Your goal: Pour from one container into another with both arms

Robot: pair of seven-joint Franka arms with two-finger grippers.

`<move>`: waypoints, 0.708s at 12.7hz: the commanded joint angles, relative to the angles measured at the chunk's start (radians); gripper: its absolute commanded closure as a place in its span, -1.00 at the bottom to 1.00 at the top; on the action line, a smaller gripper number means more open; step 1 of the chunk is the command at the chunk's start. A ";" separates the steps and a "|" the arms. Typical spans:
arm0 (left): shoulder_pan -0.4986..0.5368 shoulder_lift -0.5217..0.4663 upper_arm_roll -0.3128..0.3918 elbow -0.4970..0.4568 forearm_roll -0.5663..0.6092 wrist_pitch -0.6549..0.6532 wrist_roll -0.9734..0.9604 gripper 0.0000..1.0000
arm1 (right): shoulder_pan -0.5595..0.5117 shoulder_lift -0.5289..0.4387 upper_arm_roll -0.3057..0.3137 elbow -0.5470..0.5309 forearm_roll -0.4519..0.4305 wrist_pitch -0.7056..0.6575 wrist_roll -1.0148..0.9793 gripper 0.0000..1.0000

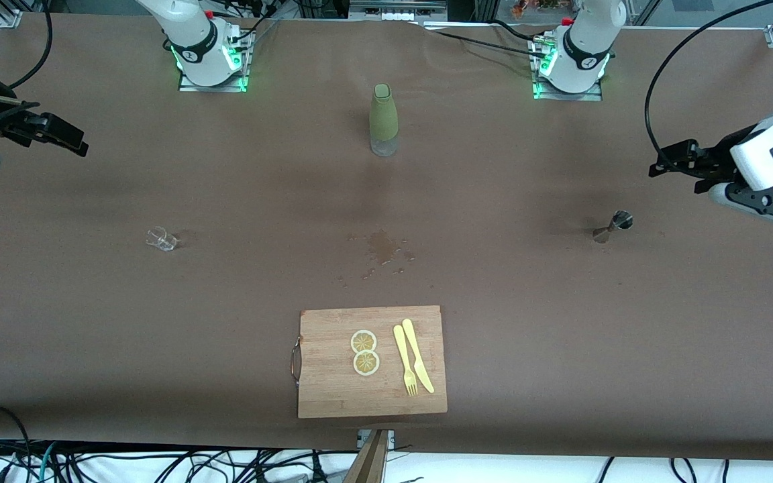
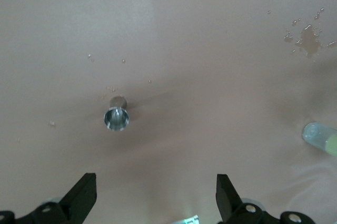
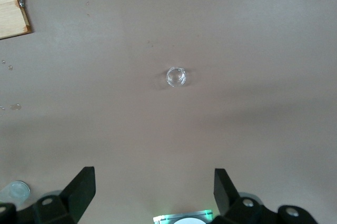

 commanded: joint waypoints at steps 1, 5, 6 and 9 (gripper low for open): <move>-0.161 0.003 0.113 0.091 0.067 -0.090 -0.109 -1.00 | 0.000 0.000 0.001 0.011 -0.003 -0.001 -0.011 -1.00; -0.327 0.001 0.230 0.136 0.114 -0.149 -0.197 -1.00 | 0.000 0.000 0.001 0.011 -0.003 -0.001 -0.018 -1.00; -0.326 0.001 0.230 0.151 0.117 -0.169 -0.208 -1.00 | 0.000 0.000 0.001 0.011 -0.003 -0.001 -0.018 -1.00; -0.321 -0.002 0.242 0.147 0.143 -0.189 -0.212 -1.00 | 0.000 0.000 0.001 0.011 -0.003 -0.001 -0.020 -1.00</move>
